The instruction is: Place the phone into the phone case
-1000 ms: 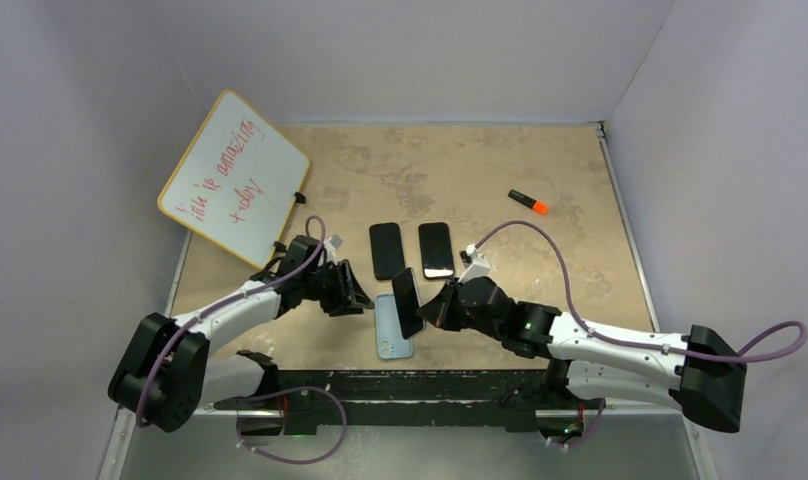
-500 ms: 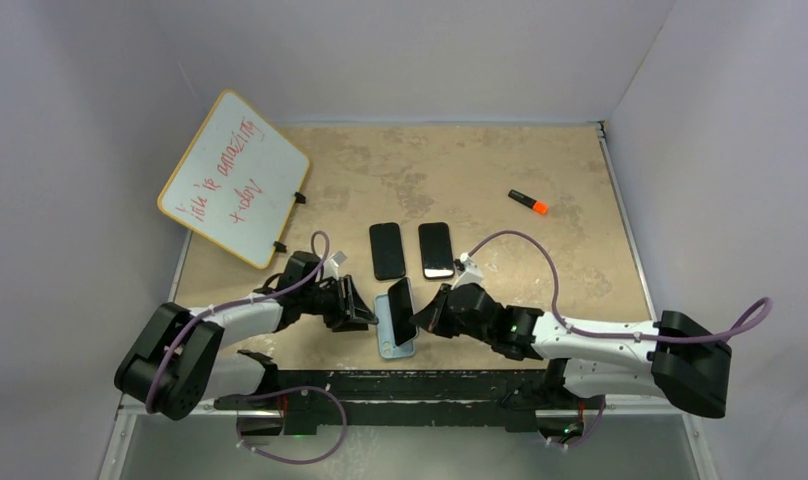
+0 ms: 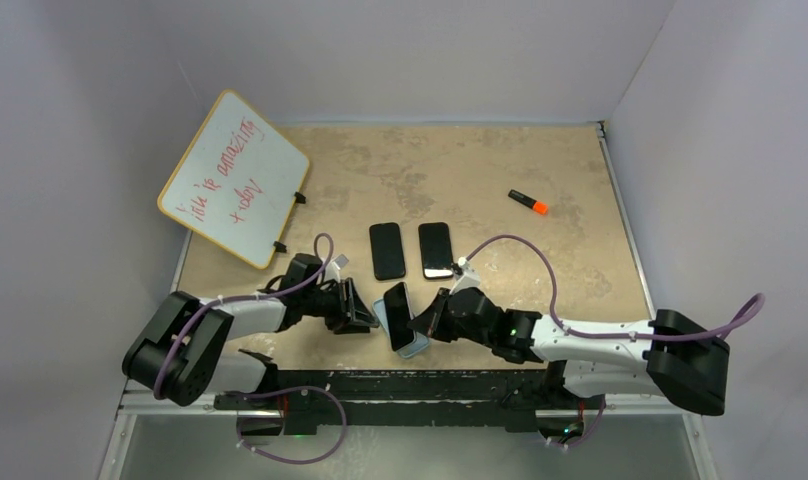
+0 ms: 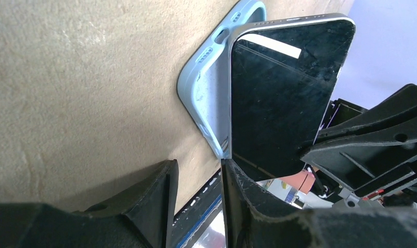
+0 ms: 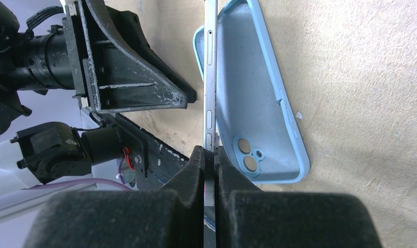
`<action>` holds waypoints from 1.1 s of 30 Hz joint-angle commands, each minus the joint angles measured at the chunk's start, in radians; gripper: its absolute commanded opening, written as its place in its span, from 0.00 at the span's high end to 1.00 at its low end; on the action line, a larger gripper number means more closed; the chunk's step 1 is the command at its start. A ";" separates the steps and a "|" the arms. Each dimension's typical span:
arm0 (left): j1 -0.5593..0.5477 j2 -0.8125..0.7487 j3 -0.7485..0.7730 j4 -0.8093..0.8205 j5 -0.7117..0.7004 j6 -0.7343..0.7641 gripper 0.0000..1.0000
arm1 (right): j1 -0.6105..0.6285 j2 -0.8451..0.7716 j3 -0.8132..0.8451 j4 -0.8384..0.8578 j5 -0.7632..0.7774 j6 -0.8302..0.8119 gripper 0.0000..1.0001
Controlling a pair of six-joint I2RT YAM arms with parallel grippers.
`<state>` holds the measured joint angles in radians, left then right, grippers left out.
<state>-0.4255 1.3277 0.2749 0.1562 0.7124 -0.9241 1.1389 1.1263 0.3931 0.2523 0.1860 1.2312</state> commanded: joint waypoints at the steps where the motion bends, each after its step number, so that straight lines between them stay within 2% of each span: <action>1: 0.007 0.027 0.020 0.054 0.004 0.008 0.64 | 0.005 -0.036 0.012 0.033 -0.018 -0.027 1.00; 11: 0.006 0.088 0.091 0.066 -0.039 0.018 0.69 | 0.004 -0.199 0.011 -0.158 0.002 -0.161 1.00; 21: 0.005 0.171 0.144 0.155 -0.038 0.011 0.73 | 0.004 -0.244 -0.029 -0.124 0.016 -0.222 1.00; 27: 0.005 0.256 0.172 0.274 0.020 -0.042 0.73 | 0.001 -0.211 -0.042 -0.104 0.026 -0.229 1.00; 33: 0.005 0.286 0.221 0.286 0.063 -0.042 0.70 | -0.011 -0.166 -0.042 -0.055 0.047 -0.231 1.00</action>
<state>-0.4255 1.6108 0.4427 0.3653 0.7208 -0.9596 1.1378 0.9375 0.3412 0.0994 0.1883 1.0252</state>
